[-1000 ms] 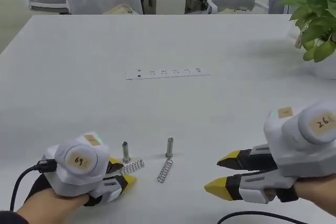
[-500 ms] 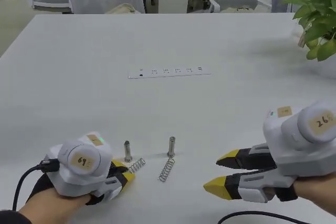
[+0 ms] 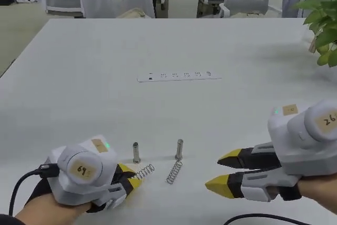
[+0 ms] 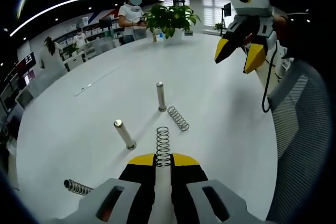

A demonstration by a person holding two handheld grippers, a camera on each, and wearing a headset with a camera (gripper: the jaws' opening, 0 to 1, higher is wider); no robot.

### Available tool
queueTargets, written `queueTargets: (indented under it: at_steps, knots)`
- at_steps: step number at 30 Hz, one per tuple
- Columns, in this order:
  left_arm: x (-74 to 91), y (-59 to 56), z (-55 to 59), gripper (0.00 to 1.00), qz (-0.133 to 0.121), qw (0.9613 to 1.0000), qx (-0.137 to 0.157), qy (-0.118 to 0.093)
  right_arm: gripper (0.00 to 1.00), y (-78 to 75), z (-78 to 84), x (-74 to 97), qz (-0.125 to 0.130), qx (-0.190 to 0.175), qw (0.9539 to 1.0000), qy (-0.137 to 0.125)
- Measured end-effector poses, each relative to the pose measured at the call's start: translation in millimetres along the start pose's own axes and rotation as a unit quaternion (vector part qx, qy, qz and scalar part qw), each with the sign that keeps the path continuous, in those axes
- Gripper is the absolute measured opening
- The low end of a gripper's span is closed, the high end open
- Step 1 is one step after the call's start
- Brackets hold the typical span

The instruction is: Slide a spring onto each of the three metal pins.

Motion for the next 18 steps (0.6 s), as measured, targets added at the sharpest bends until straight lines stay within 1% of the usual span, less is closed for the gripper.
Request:
queueTargets:
  at_steps: [7, 14, 18]
  knots:
    - [15.9, -10.1, -17.0, 0.03, 0.005, 0.9996, -0.022, -0.018, 0.31, 7.3, -7.6, -2.4, -0.013, 0.010, 0.9998, -0.005]
    - [24.8, -20.5, -35.8, 0.03, 0.012, 0.9984, -0.040, -0.037, 0.30, 10.6, -17.6, -0.8, -0.024, 0.018, 0.9995, -0.013]
    - [29.2, -25.8, -44.1, 0.03, 0.017, 0.9976, -0.049, -0.045, 0.30, 13.4, -22.4, -0.9, -0.031, 0.024, 0.9991, -0.016]
Point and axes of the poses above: the centre of the closed fingertips' face, and the gripper's own axes: x roughly backward along the fingers, y roughly to its left, z roughly out of its underside, the point moved 5 cm from there along x, roughly backward along the fingers, and after that the axes turned 10 degrees about -y, right-handed, at the moved point
